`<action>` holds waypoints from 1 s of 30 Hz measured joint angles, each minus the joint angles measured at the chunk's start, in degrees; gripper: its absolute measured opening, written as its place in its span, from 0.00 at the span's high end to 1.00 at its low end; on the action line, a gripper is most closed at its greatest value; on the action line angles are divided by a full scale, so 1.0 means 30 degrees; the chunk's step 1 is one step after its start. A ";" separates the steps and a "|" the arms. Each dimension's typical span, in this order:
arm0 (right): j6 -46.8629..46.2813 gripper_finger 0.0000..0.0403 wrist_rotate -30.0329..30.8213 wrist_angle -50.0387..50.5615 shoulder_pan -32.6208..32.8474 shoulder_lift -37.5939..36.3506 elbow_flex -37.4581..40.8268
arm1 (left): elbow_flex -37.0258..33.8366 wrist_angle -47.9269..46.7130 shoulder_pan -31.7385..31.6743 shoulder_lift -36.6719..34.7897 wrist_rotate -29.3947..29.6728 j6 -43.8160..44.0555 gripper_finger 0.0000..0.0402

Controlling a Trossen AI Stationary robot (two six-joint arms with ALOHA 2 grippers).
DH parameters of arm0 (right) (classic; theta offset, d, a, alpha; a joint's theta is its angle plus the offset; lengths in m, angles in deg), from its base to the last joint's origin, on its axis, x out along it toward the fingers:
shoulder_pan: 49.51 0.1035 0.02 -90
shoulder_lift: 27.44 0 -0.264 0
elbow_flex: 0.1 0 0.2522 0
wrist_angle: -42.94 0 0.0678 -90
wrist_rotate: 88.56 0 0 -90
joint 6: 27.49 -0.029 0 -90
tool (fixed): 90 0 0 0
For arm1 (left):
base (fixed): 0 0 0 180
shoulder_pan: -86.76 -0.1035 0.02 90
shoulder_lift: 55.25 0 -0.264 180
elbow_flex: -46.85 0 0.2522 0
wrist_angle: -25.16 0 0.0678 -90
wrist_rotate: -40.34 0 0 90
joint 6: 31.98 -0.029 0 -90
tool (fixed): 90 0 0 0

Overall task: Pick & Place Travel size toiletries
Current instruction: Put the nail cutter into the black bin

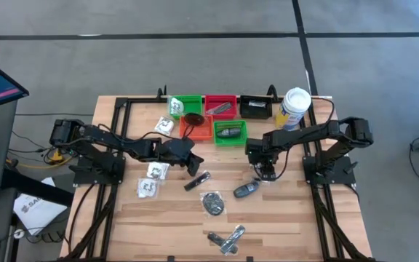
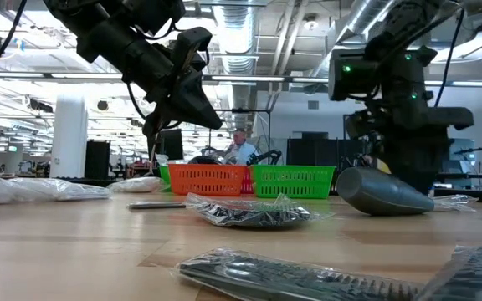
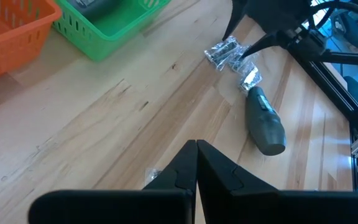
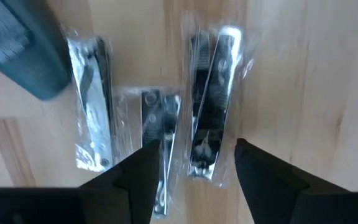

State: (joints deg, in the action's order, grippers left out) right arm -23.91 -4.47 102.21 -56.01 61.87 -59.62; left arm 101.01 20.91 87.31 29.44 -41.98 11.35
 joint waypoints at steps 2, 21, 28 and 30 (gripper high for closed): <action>-0.0006 0.54 0.0000 -0.0070 0.0000 0.0000 0.0238 | 0.0000 0.0000 0.0000 0.0000 0.0003 0.0000 1.00; -0.0725 0.65 -0.0036 -0.1315 -0.0094 -0.0007 0.0314 | 0.0000 0.0160 -0.0328 0.0000 0.0095 -0.0284 1.00; -0.1567 0.64 0.0000 -0.1779 -0.0863 -0.0007 0.0314 | 0.0000 0.0197 -0.0328 0.0002 0.0092 -0.0284 1.00; -0.1567 0.64 0.0001 -0.1895 -0.1093 -0.0007 0.0314 | 0.0000 0.0200 -0.0328 0.0000 0.0087 -0.0284 1.00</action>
State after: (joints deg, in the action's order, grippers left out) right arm -28.61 -4.47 96.52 -59.29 61.85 -58.68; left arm 101.01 21.51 86.33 29.44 -41.71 10.49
